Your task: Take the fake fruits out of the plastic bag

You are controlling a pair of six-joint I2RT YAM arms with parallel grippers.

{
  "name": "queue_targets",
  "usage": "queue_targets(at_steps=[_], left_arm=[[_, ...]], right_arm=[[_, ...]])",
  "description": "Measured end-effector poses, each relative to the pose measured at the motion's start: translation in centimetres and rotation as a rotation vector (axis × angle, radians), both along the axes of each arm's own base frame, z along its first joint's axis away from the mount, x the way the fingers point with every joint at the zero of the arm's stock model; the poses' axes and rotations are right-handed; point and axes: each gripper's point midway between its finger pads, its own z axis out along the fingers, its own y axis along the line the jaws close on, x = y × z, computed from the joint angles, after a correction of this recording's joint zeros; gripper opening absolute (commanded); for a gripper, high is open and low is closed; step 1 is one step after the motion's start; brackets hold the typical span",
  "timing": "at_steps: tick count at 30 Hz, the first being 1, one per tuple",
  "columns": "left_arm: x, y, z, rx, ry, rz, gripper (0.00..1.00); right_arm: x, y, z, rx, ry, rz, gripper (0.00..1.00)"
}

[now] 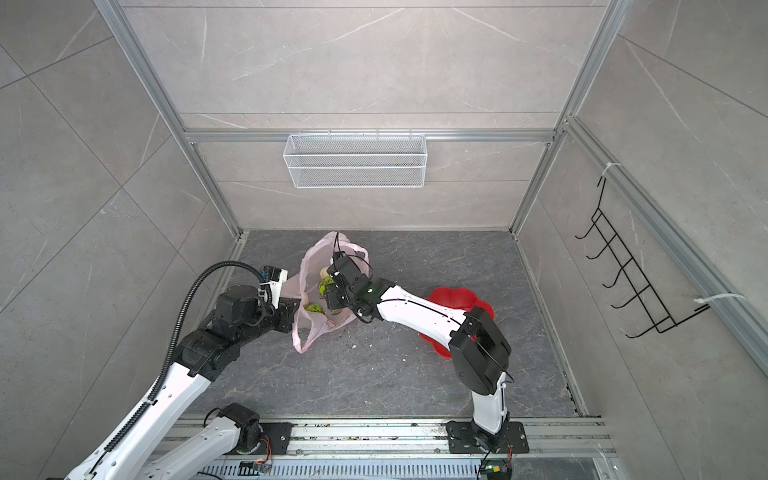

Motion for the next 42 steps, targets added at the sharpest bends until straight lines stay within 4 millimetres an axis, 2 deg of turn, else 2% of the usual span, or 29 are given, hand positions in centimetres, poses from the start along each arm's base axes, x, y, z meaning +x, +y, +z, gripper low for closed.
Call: queue_targets(at_steps=[5,15,21,24,26,28,31,33,34,36,38,42], left_arm=[[0.4,-0.3,0.3,-0.019,-0.009,0.004,0.00],[2.5,-1.8,-0.3,-0.055,0.003,-0.007,0.00],[3.5,-2.6,-0.6,-0.069,0.000,-0.020,0.00],[3.9,-3.0,-0.9,-0.074,0.007,-0.031,0.00],[4.0,-3.5,-1.2,-0.085,0.019,-0.051,0.00],[3.9,-3.9,-0.8,-0.109,0.017,-0.067,0.00],[3.7,-4.1,-0.1,-0.137,0.002,-0.075,0.00],[3.3,-3.9,0.1,-0.147,-0.009,-0.072,0.00],[3.1,-3.8,0.2,-0.150,-0.015,-0.069,0.00],[2.5,-3.2,0.2,-0.150,-0.026,-0.056,0.00],[2.2,-2.9,0.5,-0.147,-0.034,-0.047,0.00],[2.2,-2.6,0.6,-0.140,-0.042,-0.034,0.00]], right_arm=[[-1.2,-0.8,1.0,-0.003,0.000,0.006,0.49],[-3.7,-4.5,6.0,0.038,-0.049,-0.009,0.49],[-5.5,-7.6,6.6,0.025,-0.041,-0.047,0.49],[-5.9,-8.4,6.6,0.014,-0.041,-0.056,0.50],[-5.7,-8.1,6.5,0.016,-0.043,-0.053,0.49],[-4.9,-6.6,6.0,0.012,-0.032,-0.035,0.49],[-2.7,-2.1,5.2,0.039,-0.011,0.009,0.49],[-1.8,0.4,3.5,0.050,0.007,0.036,0.49],[-1.7,1.0,2.5,0.044,0.023,0.047,0.48],[-1.9,1.8,0.2,0.021,0.063,0.068,0.48],[-2.2,2.0,-1.0,0.006,0.089,0.081,0.48],[-2.3,2.2,-1.2,0.006,0.098,0.088,0.48]])
